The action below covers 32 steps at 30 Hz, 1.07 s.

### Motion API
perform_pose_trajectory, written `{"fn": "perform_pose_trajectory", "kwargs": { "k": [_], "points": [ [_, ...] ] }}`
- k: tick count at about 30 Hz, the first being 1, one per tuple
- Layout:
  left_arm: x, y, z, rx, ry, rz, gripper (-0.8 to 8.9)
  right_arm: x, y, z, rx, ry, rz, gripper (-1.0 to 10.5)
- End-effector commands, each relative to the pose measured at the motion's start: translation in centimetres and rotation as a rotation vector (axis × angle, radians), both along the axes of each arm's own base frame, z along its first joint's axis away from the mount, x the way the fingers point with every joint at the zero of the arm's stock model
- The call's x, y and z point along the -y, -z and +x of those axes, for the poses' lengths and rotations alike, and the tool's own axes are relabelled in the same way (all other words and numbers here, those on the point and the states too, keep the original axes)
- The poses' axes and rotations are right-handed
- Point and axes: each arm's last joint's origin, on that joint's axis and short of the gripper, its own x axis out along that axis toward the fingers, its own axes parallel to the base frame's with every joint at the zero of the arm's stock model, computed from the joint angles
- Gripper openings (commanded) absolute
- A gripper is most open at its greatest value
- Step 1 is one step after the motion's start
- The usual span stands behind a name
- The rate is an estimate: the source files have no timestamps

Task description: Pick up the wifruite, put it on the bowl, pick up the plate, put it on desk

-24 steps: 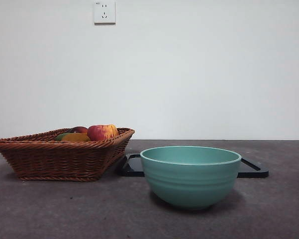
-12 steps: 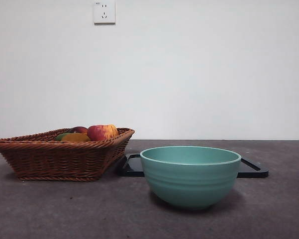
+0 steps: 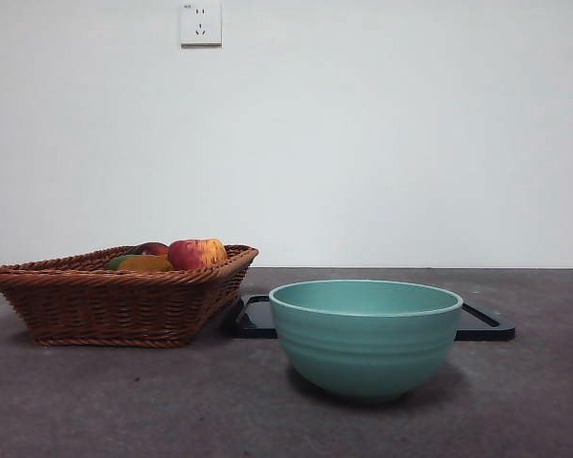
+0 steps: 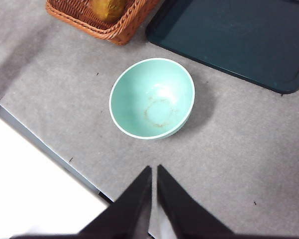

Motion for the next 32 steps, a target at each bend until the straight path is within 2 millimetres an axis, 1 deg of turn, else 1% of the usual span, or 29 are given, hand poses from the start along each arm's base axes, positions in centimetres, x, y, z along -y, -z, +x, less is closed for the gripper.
{"fn": "perform_pose_trajectory", "kwargs": {
  "k": [1, 22, 26, 29, 32],
  "points": [
    [0.0, 0.8, 0.1, -0.027, -0.005, -0.003, 0.11, -0.1, -0.5, 0.0, 0.02, -0.014, 0.009, 0.1],
    [0.0, 0.8, 0.1, -0.027, -0.005, -0.003, 0.11, -0.1, -0.6, 0.0, 0.028, -0.014, 0.014, 0.1],
    [0.0, 0.8, 0.1, -0.027, -0.005, -0.003, 0.11, 0.4, -0.7, -0.1, 0.048, 0.024, 0.024, 0.1],
    [0.0, 0.8, 0.1, -0.027, -0.005, -0.003, 0.11, 1.4, -0.9, -0.2, 0.076, 0.095, 0.029, 0.1],
    [0.0, 0.8, 0.1, -0.027, -0.005, -0.003, 0.11, 2.5, -1.0, -0.3, 0.176, 0.187, 0.032, 0.1]
  ]
}}
